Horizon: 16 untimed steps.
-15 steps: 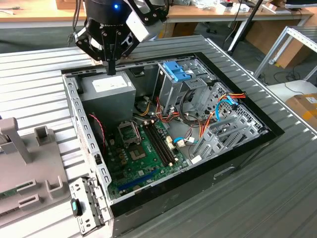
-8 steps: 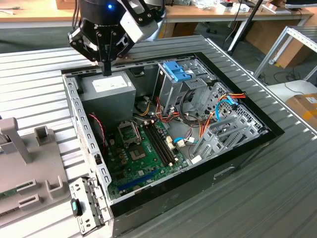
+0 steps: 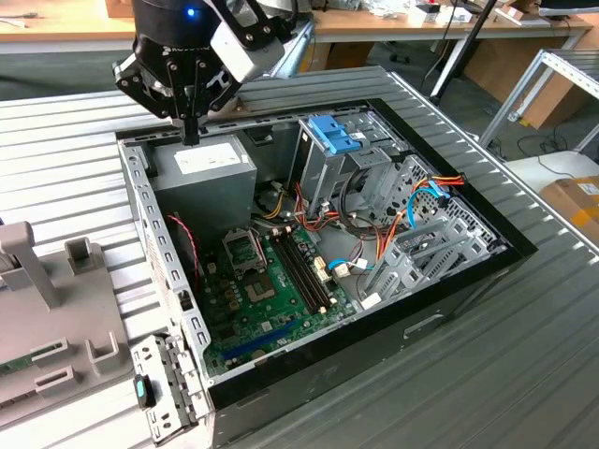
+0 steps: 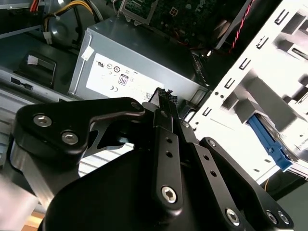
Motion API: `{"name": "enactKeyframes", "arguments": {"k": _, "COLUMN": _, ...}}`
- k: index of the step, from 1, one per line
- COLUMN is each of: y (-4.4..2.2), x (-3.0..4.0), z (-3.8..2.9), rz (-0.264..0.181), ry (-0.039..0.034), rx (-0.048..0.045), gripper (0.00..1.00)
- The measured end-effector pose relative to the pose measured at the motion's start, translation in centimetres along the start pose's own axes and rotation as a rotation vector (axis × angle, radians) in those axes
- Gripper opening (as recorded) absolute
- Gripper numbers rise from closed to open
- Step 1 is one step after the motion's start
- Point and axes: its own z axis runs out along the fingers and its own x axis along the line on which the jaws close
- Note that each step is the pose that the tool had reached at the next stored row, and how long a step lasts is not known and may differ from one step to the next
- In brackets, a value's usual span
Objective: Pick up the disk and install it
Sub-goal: 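Reach for the disk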
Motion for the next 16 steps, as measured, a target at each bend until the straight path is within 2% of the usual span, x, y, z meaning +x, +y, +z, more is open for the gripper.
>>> {"name": "enactKeyframes", "arguments": {"k": 3, "y": -0.06, "x": 0.83, "z": -0.02, "rz": 0.000, "ry": 0.0000, "rx": -0.0001, "gripper": 0.11}}
{"name": "enactKeyframes", "arguments": {"k": 7, "y": -0.06, "x": 0.85, "z": -0.02, "rz": 0.000, "ry": 0.0000, "rx": 0.0000, "gripper": 0.11}}
{"name": "enactKeyframes", "arguments": {"k": 14, "y": -0.15, "x": 2.05, "z": -0.06, "rz": 0.000, "ry": 0.0000, "rx": 0.0000, "gripper": 0.11}}
{"name": "enactKeyframes", "arguments": {"k": 16, "y": -0.16, "x": 2.18, "z": -0.06, "rz": 0.000, "ry": 0.0000, "rx": -0.0001, "gripper": 0.11}}
